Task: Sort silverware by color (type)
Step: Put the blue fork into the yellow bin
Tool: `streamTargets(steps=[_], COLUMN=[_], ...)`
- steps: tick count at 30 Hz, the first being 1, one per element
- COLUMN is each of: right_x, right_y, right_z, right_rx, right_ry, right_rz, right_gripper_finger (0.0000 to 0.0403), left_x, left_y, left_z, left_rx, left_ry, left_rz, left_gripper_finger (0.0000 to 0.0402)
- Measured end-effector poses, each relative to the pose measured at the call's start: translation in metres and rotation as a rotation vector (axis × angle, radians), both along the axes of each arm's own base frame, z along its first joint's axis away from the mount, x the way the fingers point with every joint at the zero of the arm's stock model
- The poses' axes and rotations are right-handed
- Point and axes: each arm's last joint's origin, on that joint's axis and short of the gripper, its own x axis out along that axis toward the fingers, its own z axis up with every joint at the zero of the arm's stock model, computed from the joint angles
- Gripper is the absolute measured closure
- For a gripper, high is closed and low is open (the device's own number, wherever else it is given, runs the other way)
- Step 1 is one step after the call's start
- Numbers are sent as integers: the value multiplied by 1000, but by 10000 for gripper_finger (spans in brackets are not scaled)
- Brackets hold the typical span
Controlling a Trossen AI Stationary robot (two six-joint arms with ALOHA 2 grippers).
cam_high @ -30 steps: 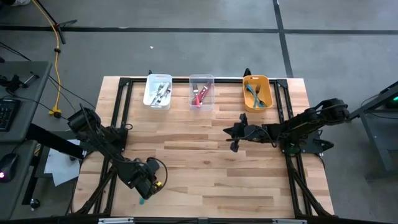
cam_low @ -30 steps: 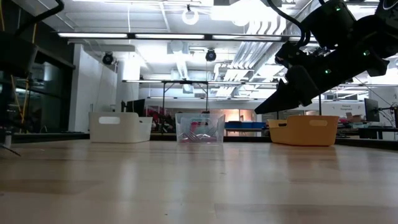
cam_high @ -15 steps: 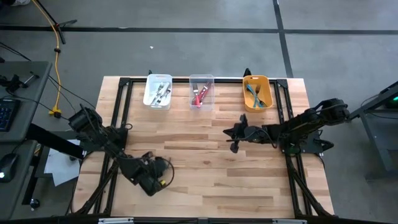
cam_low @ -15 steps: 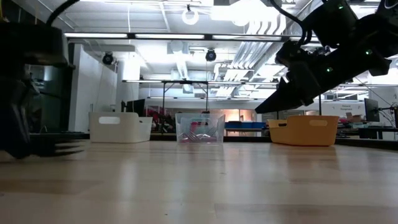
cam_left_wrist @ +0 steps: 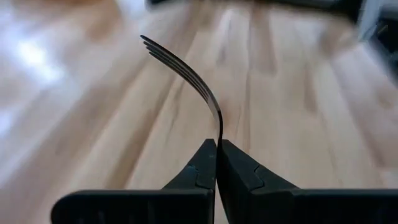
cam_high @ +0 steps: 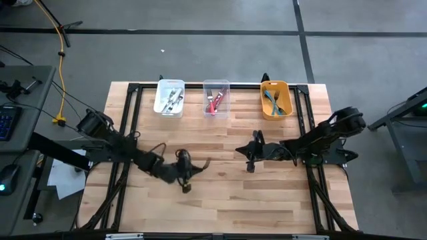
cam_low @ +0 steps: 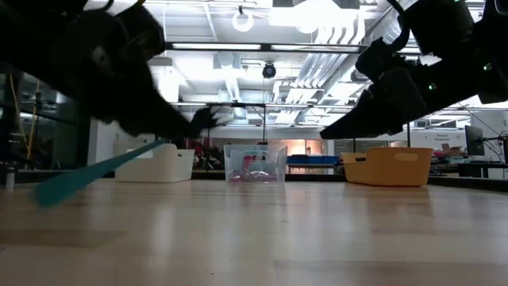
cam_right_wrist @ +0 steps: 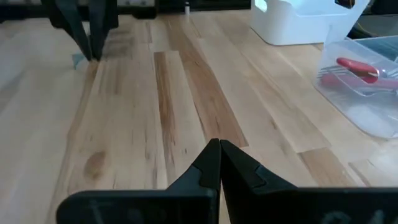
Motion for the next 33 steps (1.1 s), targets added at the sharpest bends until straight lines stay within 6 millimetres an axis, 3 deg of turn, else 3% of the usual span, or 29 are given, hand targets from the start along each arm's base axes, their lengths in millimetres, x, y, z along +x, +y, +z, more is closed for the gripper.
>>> streamTargets(steps=[11,15,20,25,33], right_x=[16,37,71,93,112], right_y=[6,12,21,26,29], right_z=[-6,-3,14,36,53], right_rx=[47,63,66,33,33], right_ry=[-121,-145,-232,-315,-328], right_rz=[43,54,60,71,239], right_gripper_finger=[399,364,289,234,232], left_x=[17,22,24,25,24], left_y=[44,56,65,66,66], left_z=[30,41,46,53,57], left_rx=[141,156,154,163,173], left_ry=[-371,-472,-527,-587,-631], left_rz=[-39,-62,-82,-121,-122], left_gripper_finger=[401,401,401,401,401])
